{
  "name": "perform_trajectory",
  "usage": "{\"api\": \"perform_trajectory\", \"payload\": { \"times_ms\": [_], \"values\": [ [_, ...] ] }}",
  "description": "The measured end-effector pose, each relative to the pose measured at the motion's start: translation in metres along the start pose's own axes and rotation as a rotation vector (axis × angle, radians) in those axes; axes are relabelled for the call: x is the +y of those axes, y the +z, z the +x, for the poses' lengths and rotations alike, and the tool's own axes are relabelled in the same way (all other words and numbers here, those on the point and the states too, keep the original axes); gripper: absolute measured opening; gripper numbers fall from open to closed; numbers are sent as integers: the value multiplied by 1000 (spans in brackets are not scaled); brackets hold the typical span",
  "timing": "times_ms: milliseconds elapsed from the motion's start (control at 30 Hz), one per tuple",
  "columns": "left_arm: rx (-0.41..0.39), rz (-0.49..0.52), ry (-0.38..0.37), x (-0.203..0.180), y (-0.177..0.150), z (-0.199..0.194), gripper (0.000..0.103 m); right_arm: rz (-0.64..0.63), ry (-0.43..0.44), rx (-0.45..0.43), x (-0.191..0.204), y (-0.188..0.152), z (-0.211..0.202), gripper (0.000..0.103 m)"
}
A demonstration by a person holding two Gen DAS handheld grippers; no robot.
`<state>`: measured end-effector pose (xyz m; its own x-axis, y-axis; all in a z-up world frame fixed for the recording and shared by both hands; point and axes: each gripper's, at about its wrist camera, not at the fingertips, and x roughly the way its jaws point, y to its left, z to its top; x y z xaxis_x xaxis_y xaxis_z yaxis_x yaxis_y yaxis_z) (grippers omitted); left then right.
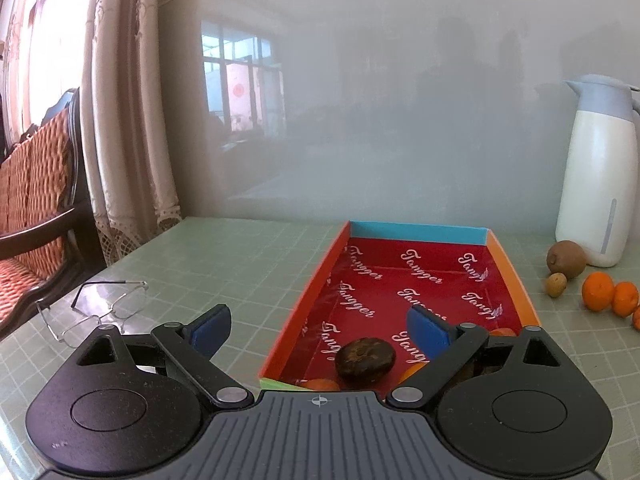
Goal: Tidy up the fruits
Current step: 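Reach the right tool to the pile and grasp a small brown fruit, then carry the small brown fruit into the red box and open the right tool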
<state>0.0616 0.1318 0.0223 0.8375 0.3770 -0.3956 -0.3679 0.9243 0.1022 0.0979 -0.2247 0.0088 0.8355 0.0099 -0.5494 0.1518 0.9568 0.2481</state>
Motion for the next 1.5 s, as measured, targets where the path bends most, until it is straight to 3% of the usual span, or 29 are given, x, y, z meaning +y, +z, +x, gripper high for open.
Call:
{"api": "perform_trajectory", "payload": {
  "times_ms": [333, 533, 667, 833, 900, 1000, 1167, 1500],
  "values": [
    [4, -12, 14, 14, -2, 1, 94, -136, -40, 32, 34, -10, 11, 103],
    [6, -19, 32, 28, -5, 1, 94, -170, -11, 28, 48, -12, 15, 99],
    [13, -32, 55, 44, -8, 2, 94, -221, 17, 12, 64, -13, 20, 83],
    [25, -41, 85, 62, -14, 5, 95, -294, 45, 20, 84, -20, 31, 76],
    [21, -54, 64, 68, -16, 5, 97, -306, 57, 26, 89, -22, 35, 68],
    [8, -29, 104, 72, -17, 2, 98, -310, 64, 38, 93, -23, 40, 64],
    [-2, -70, 133, 90, -18, -1, 98, -298, 78, 31, 98, -22, 45, 62],
    [12, -81, 185, 115, -22, 1, 99, -286, 53, 68, 108, -23, 61, 28]
  ]
}}
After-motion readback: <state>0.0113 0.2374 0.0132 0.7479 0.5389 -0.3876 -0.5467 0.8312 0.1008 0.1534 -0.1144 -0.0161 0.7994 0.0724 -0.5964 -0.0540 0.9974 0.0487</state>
